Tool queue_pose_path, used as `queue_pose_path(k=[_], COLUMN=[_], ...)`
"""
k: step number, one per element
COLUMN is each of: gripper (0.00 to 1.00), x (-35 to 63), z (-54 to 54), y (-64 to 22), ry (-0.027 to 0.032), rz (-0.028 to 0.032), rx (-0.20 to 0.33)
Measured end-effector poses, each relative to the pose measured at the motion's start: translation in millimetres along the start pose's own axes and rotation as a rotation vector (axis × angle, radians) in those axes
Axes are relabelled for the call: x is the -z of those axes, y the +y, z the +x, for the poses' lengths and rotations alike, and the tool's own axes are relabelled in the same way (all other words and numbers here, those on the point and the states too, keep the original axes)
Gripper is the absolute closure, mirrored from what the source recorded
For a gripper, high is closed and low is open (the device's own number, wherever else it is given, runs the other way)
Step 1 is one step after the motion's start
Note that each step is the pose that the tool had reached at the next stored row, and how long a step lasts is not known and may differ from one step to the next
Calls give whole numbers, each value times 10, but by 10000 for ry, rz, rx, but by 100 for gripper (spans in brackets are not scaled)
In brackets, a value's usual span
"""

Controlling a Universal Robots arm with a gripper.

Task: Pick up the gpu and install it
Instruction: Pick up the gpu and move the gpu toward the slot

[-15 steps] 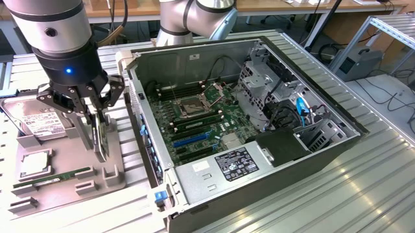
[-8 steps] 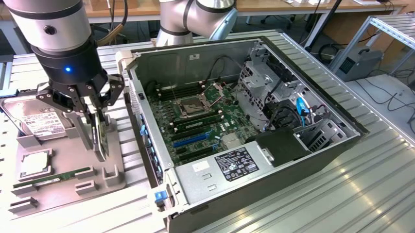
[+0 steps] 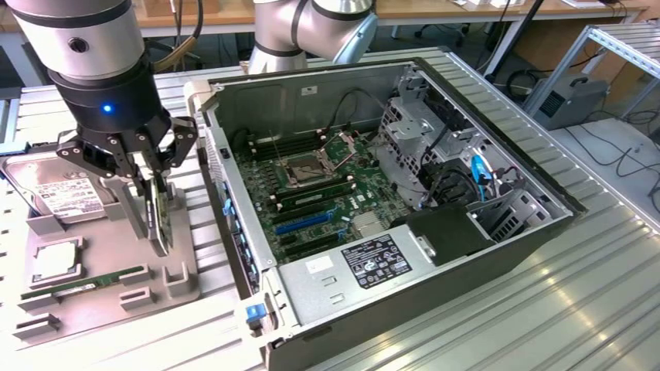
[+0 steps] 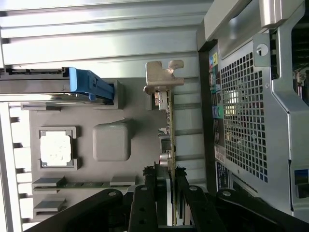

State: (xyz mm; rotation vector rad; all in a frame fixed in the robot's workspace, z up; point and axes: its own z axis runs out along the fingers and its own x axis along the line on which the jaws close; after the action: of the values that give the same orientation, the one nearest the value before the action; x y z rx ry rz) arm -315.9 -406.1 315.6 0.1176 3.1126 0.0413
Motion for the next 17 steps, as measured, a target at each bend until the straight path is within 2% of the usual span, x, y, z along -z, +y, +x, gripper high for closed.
queue_pose_path(k=[17], gripper=[73], x=[62], z=[-1], y=[3], ry=[0], rz=[0], rx=[-1])
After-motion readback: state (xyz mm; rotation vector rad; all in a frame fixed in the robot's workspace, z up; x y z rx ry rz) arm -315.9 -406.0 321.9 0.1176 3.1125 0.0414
